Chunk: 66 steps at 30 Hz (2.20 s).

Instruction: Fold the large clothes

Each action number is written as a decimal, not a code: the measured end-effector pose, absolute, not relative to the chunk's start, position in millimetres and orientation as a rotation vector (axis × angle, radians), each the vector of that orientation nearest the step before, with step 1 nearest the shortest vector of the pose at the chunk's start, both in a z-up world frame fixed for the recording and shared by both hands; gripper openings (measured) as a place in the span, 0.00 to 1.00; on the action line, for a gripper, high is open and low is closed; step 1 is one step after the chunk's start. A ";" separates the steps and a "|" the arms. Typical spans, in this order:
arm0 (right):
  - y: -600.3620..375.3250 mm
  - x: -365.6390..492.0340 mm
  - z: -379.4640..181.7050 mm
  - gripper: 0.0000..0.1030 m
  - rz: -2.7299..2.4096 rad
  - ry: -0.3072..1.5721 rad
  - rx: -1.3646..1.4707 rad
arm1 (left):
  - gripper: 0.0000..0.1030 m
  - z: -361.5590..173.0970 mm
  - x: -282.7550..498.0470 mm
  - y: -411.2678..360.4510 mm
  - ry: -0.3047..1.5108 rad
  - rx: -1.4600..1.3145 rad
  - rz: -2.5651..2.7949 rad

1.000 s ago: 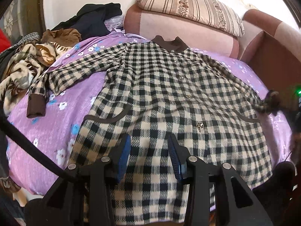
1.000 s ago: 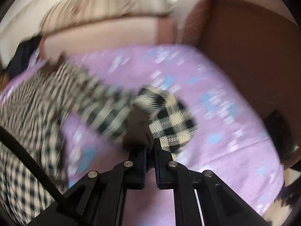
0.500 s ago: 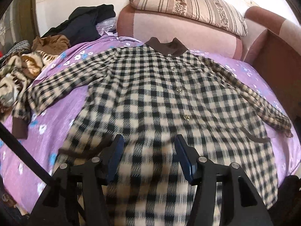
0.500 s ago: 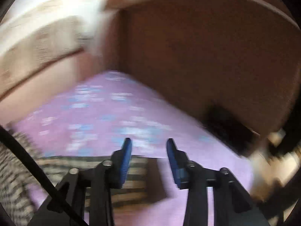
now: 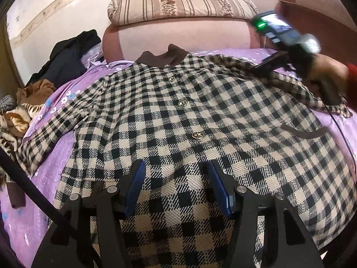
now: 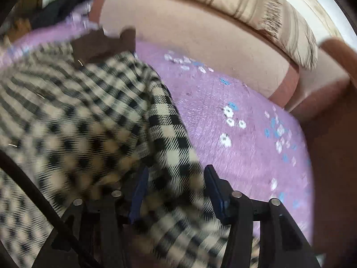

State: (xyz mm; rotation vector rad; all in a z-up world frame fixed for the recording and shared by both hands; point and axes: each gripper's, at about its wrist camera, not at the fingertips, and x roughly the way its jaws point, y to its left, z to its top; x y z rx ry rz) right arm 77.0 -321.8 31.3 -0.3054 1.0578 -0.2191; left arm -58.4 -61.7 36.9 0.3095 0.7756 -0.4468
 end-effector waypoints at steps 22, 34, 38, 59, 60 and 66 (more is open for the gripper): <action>-441.9 44.8 67.1 0.22 -0.380 0.928 0.366 | 0.62 30.0 -19.3 -21.1 0.919 0.106 -0.395; -299.6 -50.2 69.2 0.34 -0.059 0.903 0.277 | 0.63 78.9 23.8 187.7 0.905 -0.157 0.162; -253.8 -52.3 59.8 0.35 0.010 0.914 0.208 | 0.67 73.0 12.0 265.6 0.927 -0.397 0.223; -156.8 -50.5 50.0 0.39 0.111 0.940 0.105 | 0.10 65.8 60.3 313.4 0.938 -0.481 0.184; -152.4 -50.6 49.5 0.39 0.112 0.941 0.080 | 0.10 77.3 62.4 322.3 0.908 -0.437 0.223; -117.7 -38.7 44.7 0.39 0.160 0.952 -0.003 | 0.10 115.3 92.1 359.5 0.866 -0.299 0.292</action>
